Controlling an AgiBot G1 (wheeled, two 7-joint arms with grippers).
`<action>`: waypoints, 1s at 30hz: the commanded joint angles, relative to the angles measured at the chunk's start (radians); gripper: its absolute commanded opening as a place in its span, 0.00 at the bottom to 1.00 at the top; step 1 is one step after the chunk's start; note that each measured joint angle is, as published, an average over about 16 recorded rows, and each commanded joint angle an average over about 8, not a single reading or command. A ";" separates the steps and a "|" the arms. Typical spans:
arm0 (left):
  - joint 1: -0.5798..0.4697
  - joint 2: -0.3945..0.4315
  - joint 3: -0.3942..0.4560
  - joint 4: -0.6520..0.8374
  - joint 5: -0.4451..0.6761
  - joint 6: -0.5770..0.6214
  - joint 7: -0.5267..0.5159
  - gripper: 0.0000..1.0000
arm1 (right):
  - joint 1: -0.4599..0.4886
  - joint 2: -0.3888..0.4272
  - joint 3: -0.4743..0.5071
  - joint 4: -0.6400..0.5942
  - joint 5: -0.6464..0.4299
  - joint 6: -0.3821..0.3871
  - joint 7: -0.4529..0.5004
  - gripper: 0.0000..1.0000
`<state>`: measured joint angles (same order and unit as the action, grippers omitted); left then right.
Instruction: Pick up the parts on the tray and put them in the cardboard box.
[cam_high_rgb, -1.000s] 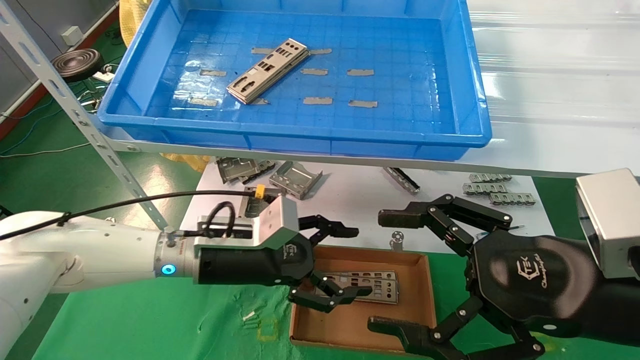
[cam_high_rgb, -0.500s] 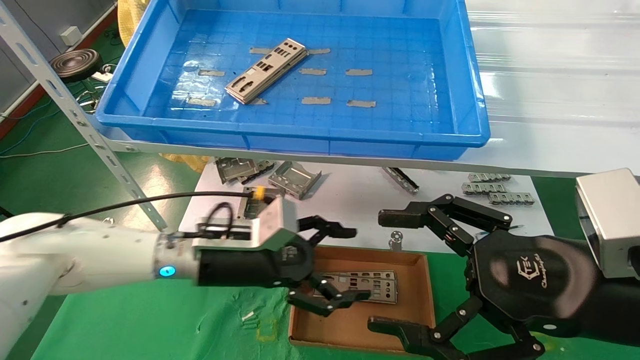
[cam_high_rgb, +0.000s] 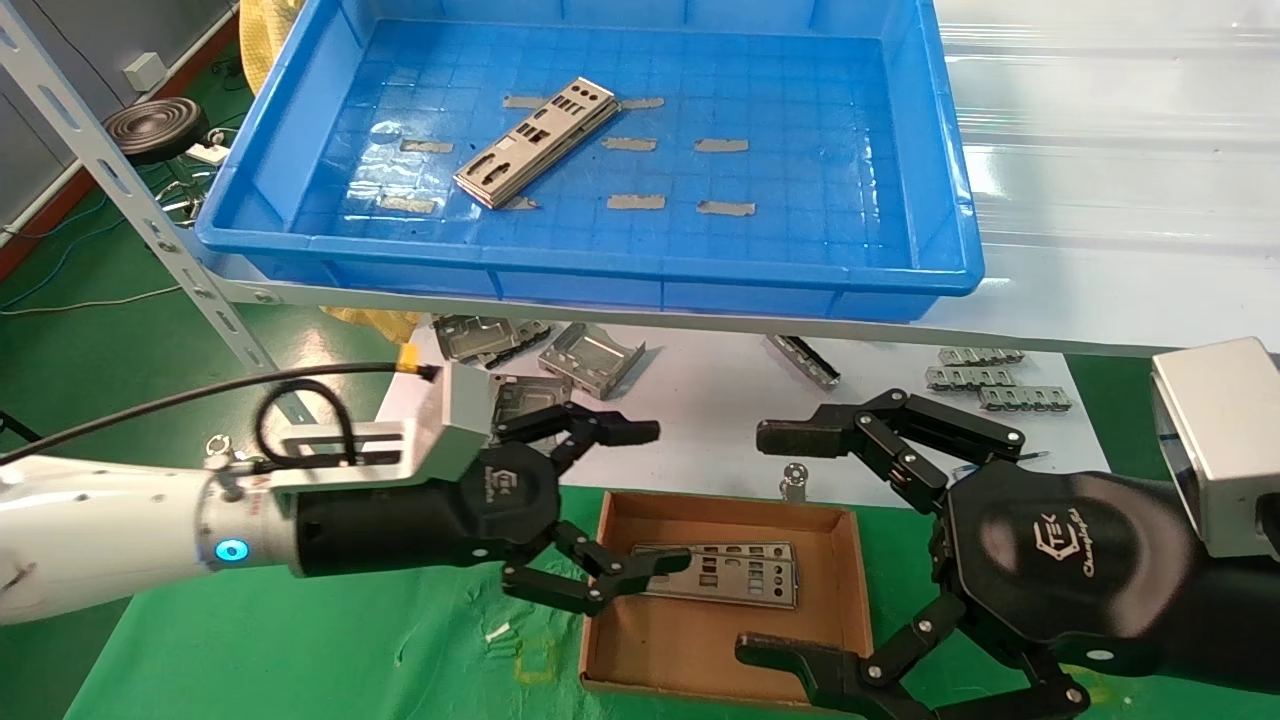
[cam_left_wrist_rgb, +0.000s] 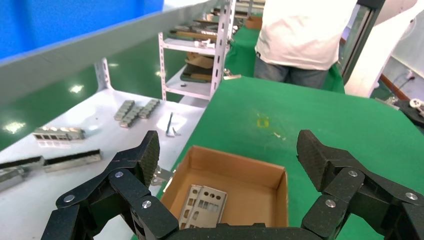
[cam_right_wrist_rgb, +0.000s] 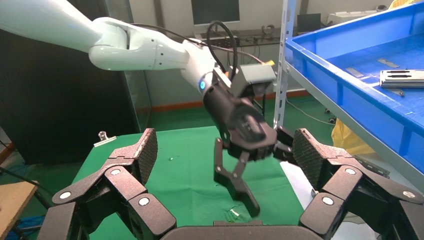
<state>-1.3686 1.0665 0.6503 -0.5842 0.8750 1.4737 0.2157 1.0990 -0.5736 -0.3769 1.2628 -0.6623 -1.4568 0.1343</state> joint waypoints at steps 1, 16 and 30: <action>0.014 -0.022 -0.018 -0.033 -0.007 0.001 -0.019 1.00 | 0.000 0.000 0.000 0.000 0.000 0.000 0.000 1.00; 0.118 -0.183 -0.149 -0.282 -0.058 0.009 -0.162 1.00 | 0.000 0.000 0.000 0.000 0.000 0.000 0.000 1.00; 0.216 -0.334 -0.272 -0.514 -0.106 0.016 -0.296 1.00 | 0.000 0.000 0.000 0.000 0.000 0.000 0.000 1.00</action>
<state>-1.1526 0.7321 0.3780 -1.0983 0.7689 1.4898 -0.0805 1.0991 -0.5735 -0.3771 1.2628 -0.6621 -1.4567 0.1341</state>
